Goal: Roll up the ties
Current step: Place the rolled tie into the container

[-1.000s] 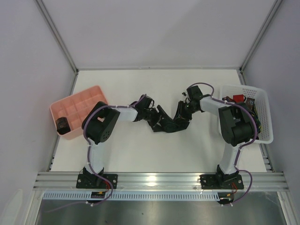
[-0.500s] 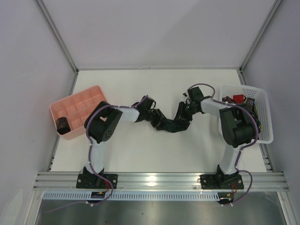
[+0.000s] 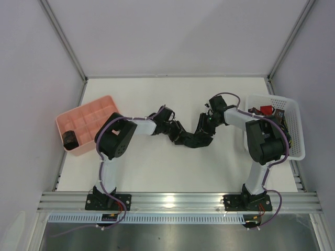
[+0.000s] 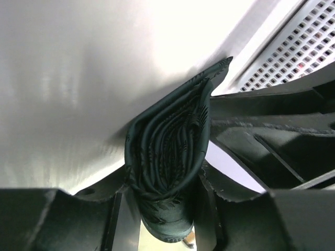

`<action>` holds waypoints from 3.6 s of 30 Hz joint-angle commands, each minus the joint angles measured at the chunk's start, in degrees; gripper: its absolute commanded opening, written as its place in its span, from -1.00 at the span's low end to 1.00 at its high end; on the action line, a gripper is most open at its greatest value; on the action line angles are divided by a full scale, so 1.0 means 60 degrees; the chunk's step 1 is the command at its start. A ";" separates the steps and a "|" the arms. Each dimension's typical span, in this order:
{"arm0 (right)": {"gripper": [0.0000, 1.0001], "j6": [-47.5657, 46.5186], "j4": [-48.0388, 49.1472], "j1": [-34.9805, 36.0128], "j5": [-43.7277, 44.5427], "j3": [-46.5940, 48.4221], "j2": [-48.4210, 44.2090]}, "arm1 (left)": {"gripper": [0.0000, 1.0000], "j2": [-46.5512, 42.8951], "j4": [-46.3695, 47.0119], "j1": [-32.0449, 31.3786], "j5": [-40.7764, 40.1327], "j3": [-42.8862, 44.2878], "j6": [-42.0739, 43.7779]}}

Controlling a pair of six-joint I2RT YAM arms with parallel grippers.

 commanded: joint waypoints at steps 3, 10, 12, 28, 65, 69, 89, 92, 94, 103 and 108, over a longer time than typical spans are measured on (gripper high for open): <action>-0.06 0.0160 -0.2190 -0.0110 0.0663 0.1354 -0.0749 | -0.99 -0.0090 -0.2693 0.0004 -0.1285 0.1189 0.2743; 0.06 -0.0001 -0.3821 -0.0154 0.0869 0.2792 -0.1540 | -0.99 -0.1158 -0.5768 0.0633 -0.1900 0.2231 0.5736; 0.05 0.0014 -0.3938 -0.0154 0.0592 0.2661 -0.1904 | -0.99 -0.1771 -0.6970 0.1115 -0.2425 0.2509 0.6411; 0.04 0.0073 -0.3148 0.0549 -0.0699 0.1224 -0.2742 | -0.99 -0.3518 -0.9961 0.5100 -0.3776 0.4034 0.7512; 0.04 0.0102 -0.2987 0.1106 -0.0523 0.1371 -0.2244 | -0.99 -0.2215 -1.0914 0.7050 -0.5167 0.4721 0.7937; 0.04 0.0102 -0.2972 0.1106 -0.0494 0.1327 -0.2142 | -0.99 -0.1645 -1.0958 0.6729 -0.5270 0.5161 0.7717; 0.04 0.0073 -0.2840 0.0828 -0.0552 0.1312 -0.1966 | -0.99 0.0656 -1.1660 0.5995 -0.6926 0.6509 0.7453; 0.04 0.0058 -0.2884 0.0784 -0.0567 0.1429 -0.1922 | -0.93 0.0847 -1.1647 0.5966 -0.6809 0.6656 0.7453; 0.04 0.0044 -0.2855 0.0754 -0.0567 0.1430 -0.1922 | -0.44 0.0760 -1.1632 0.5966 -0.6780 0.6642 0.7438; 0.04 0.0073 -0.2811 0.0637 -0.0684 0.1444 -0.1980 | 0.36 0.0408 -1.1939 0.5951 -0.7350 0.6451 0.7321; 0.04 0.0044 -0.2796 0.0651 -0.0714 0.1444 -0.2009 | 0.41 0.0086 -1.1807 0.5922 -0.7366 0.6202 0.7190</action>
